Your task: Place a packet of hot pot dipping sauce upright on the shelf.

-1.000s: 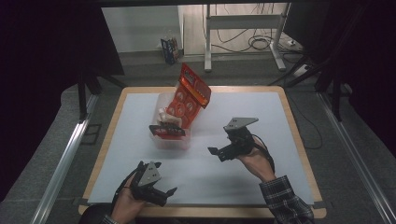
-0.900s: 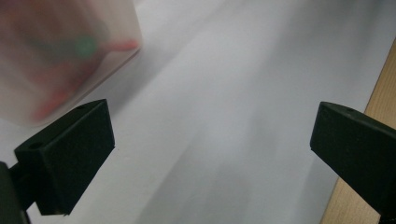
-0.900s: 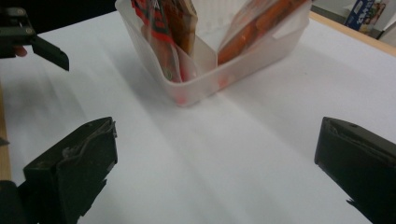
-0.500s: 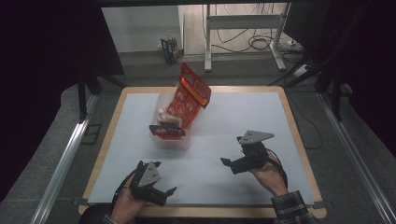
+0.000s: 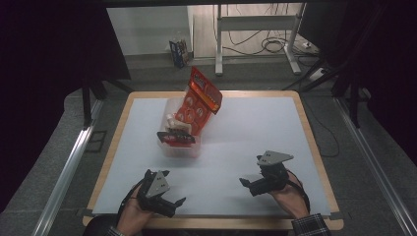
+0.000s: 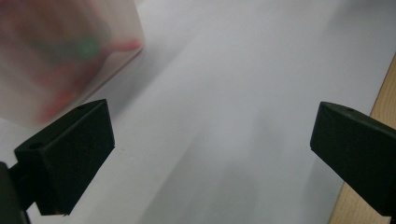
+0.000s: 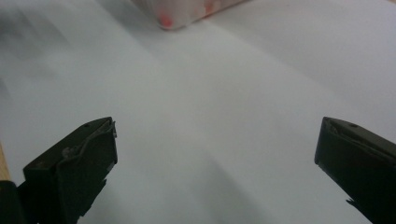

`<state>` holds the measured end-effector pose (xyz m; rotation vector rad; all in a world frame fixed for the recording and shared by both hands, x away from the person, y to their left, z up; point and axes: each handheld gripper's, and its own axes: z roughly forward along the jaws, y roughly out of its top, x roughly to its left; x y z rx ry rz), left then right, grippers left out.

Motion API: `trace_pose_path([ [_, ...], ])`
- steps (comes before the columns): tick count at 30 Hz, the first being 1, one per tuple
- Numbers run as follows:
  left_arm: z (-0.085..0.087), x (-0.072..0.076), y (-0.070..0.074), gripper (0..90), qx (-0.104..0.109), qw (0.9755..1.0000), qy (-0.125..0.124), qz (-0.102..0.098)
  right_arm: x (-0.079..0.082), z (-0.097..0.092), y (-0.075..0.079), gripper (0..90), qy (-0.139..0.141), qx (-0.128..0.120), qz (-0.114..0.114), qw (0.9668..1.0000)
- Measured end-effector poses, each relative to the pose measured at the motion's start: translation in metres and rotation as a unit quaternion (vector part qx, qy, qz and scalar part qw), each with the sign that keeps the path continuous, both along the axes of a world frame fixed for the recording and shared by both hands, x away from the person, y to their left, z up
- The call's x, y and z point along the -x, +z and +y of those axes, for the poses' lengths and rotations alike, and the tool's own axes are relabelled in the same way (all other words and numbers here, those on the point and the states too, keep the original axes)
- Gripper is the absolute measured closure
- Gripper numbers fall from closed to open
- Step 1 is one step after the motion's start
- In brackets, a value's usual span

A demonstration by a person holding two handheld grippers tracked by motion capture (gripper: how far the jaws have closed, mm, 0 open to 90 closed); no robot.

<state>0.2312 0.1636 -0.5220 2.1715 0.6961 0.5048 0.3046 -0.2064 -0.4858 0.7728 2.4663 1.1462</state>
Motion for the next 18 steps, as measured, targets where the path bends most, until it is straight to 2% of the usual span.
trace_pose_path([
  [5,0.000,0.000,-0.001,0.0,-0.002,1.0000,0.000,0.000,0.005,-0.007,-0.009,0.0,-0.008,0.009,0.011,0.9999],
  [11,-0.001,0.000,-0.001,0.0,-0.007,1.0000,-0.001,0.000,0.004,-0.013,-0.018,0.0,-0.016,0.016,0.036,0.9991],
  [18,-0.001,-0.001,-0.001,0.0,-0.008,1.0000,0.000,-0.001,0.004,-0.013,-0.019,0.0,-0.013,0.020,0.036,0.9991],
])
